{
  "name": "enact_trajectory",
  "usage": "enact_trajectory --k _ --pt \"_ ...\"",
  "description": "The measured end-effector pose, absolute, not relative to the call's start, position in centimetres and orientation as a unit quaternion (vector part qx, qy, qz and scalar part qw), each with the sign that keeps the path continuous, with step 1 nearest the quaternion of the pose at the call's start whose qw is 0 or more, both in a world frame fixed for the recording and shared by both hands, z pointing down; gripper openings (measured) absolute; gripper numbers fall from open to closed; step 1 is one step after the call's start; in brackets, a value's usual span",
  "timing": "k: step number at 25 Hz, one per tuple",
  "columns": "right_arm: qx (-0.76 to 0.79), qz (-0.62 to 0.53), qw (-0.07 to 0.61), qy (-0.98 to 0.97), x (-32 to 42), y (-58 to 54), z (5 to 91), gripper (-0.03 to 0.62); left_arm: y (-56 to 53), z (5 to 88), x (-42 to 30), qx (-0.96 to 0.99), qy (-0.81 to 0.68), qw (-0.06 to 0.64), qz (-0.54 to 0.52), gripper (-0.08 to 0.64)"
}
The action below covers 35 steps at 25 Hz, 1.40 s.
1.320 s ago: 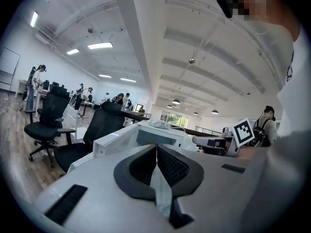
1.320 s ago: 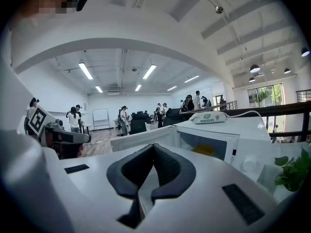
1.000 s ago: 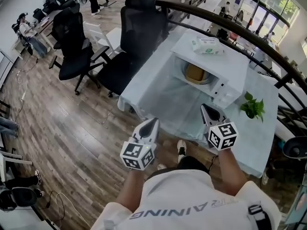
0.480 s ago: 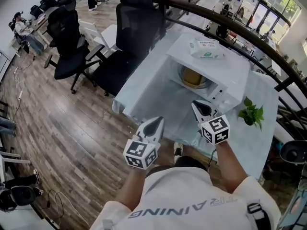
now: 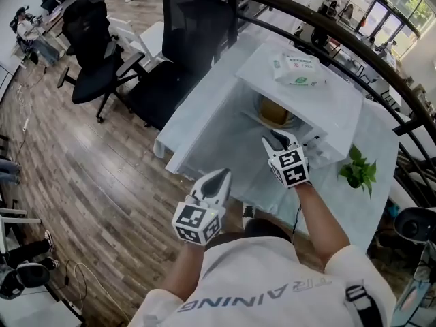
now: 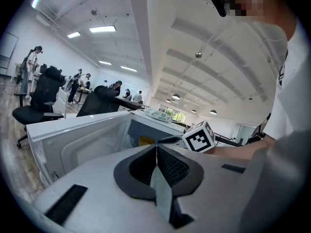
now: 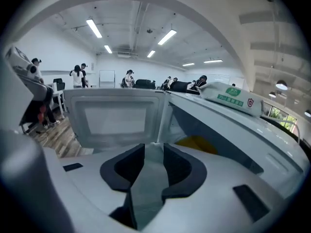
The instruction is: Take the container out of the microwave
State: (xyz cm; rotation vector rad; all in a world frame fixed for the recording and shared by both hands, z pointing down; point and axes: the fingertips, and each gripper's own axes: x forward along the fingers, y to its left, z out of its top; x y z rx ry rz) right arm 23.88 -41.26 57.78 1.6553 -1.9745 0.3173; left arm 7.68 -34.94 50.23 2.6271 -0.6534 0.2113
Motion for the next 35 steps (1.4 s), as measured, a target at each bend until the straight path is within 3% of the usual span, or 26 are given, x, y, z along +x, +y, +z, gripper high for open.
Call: enact_trajectory --k 6,21,26,29,35 --pt "0.596 0.093 0.380 -0.701 26.1 -44.6 62.5 0.171 -35.8 51.7 8.1 0.938 -0.248 0.226 0.086 0.035" --pt "0.587 0.070 0.468 -0.657 29.3 -48.9 67.8 0.167 -36.2 53.7 7.7 0.925 -0.265 0.254 0.100 0.036" --pt "0.563 0.060 0.504 -0.652 29.3 -49.1 68.9 0.142 -35.9 54.0 7.7 0.925 -0.260 0.258 0.103 0.035" --pt "0.561 0.058 0.501 -0.656 29.3 -49.2 68.4 0.076 -36.1 53.8 7.5 0.924 -0.263 0.258 0.100 0.035" --pt "0.557 0.055 0.486 -0.672 28.5 -48.3 66.6 0.038 -36.4 53.5 7.3 0.923 -0.268 0.258 0.094 0.035"
